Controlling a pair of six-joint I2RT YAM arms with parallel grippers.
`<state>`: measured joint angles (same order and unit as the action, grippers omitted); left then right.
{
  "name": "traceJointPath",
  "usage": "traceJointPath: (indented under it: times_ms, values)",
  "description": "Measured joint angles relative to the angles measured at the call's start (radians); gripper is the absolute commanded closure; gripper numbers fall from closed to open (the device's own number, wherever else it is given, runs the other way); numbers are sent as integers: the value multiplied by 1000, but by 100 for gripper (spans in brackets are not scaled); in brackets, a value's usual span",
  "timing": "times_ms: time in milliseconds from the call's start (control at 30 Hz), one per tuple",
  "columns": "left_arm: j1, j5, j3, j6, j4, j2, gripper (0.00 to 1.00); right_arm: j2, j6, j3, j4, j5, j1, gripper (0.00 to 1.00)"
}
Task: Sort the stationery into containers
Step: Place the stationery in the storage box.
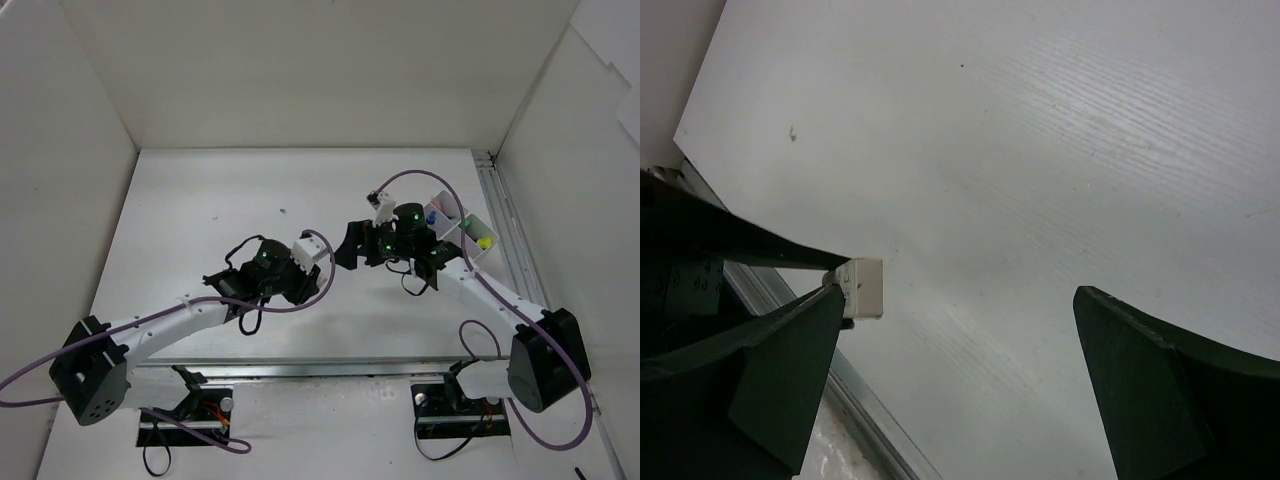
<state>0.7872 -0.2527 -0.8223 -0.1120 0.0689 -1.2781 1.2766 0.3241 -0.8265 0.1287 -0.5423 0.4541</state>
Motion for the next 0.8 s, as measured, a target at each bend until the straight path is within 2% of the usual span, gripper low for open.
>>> traceJointPath:
  times_ms: [100, 167, 200, 267, 300, 367, 400, 533, 567, 667, 700, 767, 800]
  values:
    - [18, 23, 0, 6, -10, 16, 96, 71, 44, -25, 25, -11, 28, 8]
    - [24, 47, 0, 8, -19, 24, 96, 107, 66, -34, 46, -25, 51, 14]
    - [27, 61, 0, 9, -24, 26, 96, 123, 74, -37, 53, -35, 63, 24]
    - [32, 87, 0, 13, -30, 26, 96, 151, 88, -43, 63, -54, 84, 32]
    - [32, 100, 0, 15, -30, 26, 96, 163, 96, -46, 69, -63, 96, 48]
    - [39, 124, 0, 18, -29, 26, 96, 184, 104, -52, 88, -84, 114, 64]
    - [40, 135, 0, 19, -27, 25, 96, 192, 114, -56, 98, -97, 123, 76]
    - [48, 175, 0, 27, -22, 26, 96, 203, 121, -70, 124, -111, 143, 93]
    - [49, 182, 0, 29, -27, 26, 96, 204, 121, -71, 124, -116, 142, 100]
    - [51, 198, 0, 31, -30, 26, 95, 206, 121, -74, 134, -117, 142, 100]
    - [51, 203, 0, 31, -32, 26, 83, 207, 120, -75, 136, -117, 142, 100]
    - [52, 214, 0, 31, -35, 27, 53, 207, 117, -77, 137, -117, 142, 100]
    - [53, 229, 0, 33, -38, 27, 29, 207, 116, -79, 136, -116, 143, 100]
